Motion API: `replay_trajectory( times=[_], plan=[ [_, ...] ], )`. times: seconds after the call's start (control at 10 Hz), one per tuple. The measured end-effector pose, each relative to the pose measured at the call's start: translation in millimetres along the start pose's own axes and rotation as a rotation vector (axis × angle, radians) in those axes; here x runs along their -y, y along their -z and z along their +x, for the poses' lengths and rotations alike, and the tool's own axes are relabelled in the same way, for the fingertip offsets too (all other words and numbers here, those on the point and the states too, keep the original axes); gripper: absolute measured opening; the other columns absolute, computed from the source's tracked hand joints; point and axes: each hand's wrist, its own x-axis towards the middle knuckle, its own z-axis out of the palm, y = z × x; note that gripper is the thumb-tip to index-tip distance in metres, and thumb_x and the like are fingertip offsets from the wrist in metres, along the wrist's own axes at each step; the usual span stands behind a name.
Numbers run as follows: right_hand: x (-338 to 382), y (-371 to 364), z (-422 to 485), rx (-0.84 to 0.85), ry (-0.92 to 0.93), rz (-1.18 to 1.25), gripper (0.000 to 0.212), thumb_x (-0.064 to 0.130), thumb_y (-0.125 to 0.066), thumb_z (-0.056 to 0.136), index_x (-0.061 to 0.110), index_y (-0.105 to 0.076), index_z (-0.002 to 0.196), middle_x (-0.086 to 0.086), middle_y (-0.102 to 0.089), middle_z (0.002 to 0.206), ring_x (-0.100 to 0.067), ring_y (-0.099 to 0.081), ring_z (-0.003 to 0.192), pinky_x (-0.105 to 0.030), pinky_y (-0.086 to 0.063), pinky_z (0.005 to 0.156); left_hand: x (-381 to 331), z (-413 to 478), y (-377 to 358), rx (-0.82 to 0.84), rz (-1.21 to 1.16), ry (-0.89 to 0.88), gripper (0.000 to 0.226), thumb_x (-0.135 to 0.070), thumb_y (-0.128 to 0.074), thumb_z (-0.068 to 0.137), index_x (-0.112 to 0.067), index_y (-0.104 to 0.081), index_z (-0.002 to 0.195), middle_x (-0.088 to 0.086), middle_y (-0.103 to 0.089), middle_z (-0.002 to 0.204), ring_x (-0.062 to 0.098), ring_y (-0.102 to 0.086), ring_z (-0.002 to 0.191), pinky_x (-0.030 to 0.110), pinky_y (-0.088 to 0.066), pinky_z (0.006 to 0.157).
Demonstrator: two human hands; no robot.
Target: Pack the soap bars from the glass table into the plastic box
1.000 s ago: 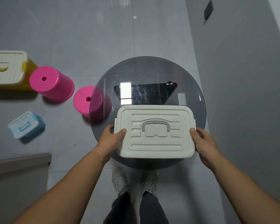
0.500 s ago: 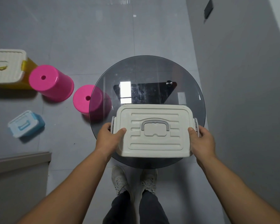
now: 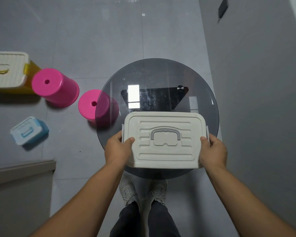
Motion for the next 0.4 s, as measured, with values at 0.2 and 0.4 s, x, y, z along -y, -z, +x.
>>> replay_trajectory(
  times=[0.2,0.4],
  plan=[
    [6,0,-5,-0.021,0.024,-0.045,0.032,0.023,-0.050,0.102,0.015,-0.066,0.129,-0.006,-0.072,0.110,-0.019,-0.057,0.089,-0.026,-0.041,0.081,-6,-2,-2,0.009,0.150,-0.022,0.026,-0.023,-0.066,0.092,-0.018,-0.069,0.117,0.001,-0.072,0.101,0.025,-0.062,0.089,0.032,-0.046,0.078],
    [12,14,-5,0.110,-0.024,-0.021,0.047,0.032,-0.049,0.102,0.014,-0.050,0.145,-0.010,-0.063,0.136,-0.030,-0.060,0.121,-0.039,-0.048,0.098,-11,-3,8,0.124,0.194,0.033,0.064,-0.040,-0.061,0.089,-0.013,-0.047,0.145,0.009,-0.063,0.137,0.034,-0.059,0.124,0.050,-0.050,0.103]
  ],
)
